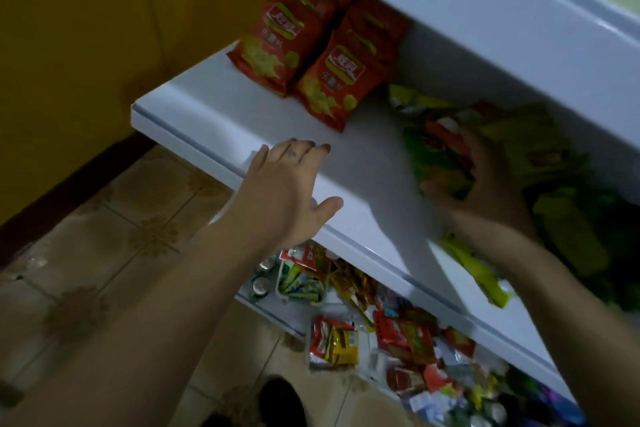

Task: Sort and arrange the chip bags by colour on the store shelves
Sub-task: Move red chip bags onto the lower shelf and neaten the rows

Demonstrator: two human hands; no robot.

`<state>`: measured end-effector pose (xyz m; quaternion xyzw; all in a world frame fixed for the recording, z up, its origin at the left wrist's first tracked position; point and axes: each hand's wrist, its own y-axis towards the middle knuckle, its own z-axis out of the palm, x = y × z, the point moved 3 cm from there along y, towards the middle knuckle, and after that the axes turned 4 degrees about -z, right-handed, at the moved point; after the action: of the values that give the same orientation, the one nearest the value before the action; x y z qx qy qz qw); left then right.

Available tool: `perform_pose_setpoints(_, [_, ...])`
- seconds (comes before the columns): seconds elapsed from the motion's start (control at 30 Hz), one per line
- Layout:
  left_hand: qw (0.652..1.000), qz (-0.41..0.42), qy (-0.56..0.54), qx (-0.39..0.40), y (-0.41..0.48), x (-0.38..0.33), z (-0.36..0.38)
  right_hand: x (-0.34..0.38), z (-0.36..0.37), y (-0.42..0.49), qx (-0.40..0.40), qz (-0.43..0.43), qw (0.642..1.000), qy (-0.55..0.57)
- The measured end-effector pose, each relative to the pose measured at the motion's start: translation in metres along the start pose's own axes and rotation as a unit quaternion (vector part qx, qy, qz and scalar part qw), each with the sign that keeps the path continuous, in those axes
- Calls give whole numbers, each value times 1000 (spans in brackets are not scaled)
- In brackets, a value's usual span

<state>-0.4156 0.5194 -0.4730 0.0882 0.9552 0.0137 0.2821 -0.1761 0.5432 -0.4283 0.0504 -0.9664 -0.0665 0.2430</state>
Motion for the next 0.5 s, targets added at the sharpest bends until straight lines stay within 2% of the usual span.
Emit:
perform_pose_setpoints(0.1, [999,48,-9,15,-12,-32,21,-29,-21,-51,9,-13,998,-63])
perform_pose_setpoints(0.23, [996,74,-11,42,-22,-75,49,-65,-38,-97,-4,26,992,-124])
perform_pose_setpoints(0.5, [992,103,-45,51,-26,-151,106,-130,-61,-136,-23,46,992,-113])
